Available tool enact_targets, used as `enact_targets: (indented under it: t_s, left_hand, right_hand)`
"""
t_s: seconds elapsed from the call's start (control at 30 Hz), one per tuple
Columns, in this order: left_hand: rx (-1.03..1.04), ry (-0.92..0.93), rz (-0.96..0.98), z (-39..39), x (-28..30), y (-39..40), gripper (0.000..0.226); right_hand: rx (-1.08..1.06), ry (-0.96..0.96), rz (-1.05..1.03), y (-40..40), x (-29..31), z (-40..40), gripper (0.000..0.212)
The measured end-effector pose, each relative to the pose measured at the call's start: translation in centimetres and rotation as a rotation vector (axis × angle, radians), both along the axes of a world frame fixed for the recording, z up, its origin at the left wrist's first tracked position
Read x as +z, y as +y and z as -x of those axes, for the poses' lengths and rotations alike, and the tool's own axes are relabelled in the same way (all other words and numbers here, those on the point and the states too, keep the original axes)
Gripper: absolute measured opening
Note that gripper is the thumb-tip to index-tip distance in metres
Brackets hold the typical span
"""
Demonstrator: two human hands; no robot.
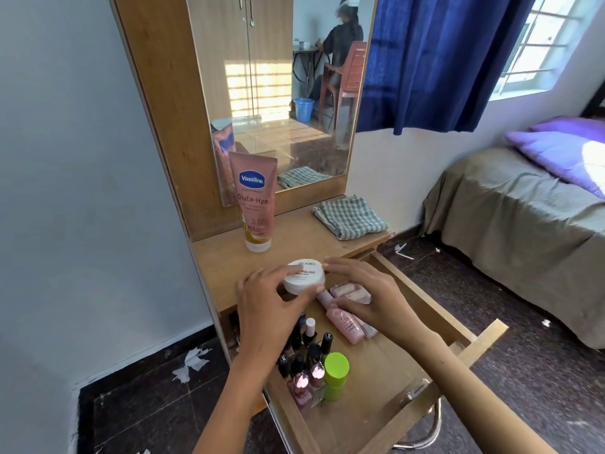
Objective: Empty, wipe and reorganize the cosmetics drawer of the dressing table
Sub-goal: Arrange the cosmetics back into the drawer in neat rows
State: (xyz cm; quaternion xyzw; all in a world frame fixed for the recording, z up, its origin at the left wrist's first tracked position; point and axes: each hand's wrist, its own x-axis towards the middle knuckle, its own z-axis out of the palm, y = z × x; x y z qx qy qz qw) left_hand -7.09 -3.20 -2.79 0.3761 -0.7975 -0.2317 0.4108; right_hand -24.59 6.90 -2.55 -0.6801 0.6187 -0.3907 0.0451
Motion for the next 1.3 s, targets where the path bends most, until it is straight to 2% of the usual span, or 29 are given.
enact_targets:
  t_s: [0.13, 0.23, 0.33, 0.43, 0.5, 0.67, 0.83, 0.93, 1.03, 1.17, 1.3]
  left_hand:
    - [-0.159, 0.104, -0.068, 0.8, 0.5, 1.4, 0.041]
    - [-0.24, 0.099, -0.094, 0.9, -0.1, 1.6, 0.044]
    - [-0.181, -0.154, 0.085, 0.4, -0.9, 1.3, 0.049]
    - [-0.142, -0.424, 0.158, 0.0, -1.2, 1.2, 0.068]
    - [-0.114, -0.564, 0.174, 0.0, -1.4, 1.3, 0.071]
    - [-0.088, -0.683, 0.166, 0.1, -1.8, 1.3, 0.066]
    - [-0.097, -0.726, 0.167, 0.1, -2.0, 1.2, 0.07]
    - [-0.123, -0.752, 0.165, -0.1, -2.3, 1.0, 0.068]
    - [-0.149, -0.698, 0.167, -0.4, -2.2, 0.6, 0.063]
    - [-0.056, -0.472, 0.188, -0.8, -0.8, -0.1, 0.061]
    - [0.149, -0.223, 0.212, -0.4, 1.2, -1.9, 0.065]
  right_hand:
    - [-0.012, 0.08, 0.152, 0.4, 0.4, -0.3, 0.027]
    - [-0.039, 0.206, 0.116, 1.4, 1.0, 0.7, 0.024]
    - [-0.161, 0.334, -0.087, 2.8, 2.1, 2.8, 0.029]
    - [-0.328, 0.488, -0.531, 3.7, 2.7, 4.5, 0.031]
    - [-0.433, 0.578, -0.743, 3.9, 2.1, 4.7, 0.028]
    - [-0.566, 0.67, -0.895, 3.3, -1.8, 3.4, 0.018]
    - [-0.583, 0.615, -0.943, 2.8, -3.7, 2.6, 0.009]
    - [-0.57, 0.59, -0.927, 2.7, -3.1, 2.6, 0.02]
    - [-0.542, 0.472, -0.795, 2.0, -1.2, 2.0, 0.027]
    - [-0.485, 0.269, -0.459, -0.5, 1.9, -0.5, 0.019]
    - [-0.429, 0.18, -0.167, -3.8, 3.5, -3.2, 0.013]
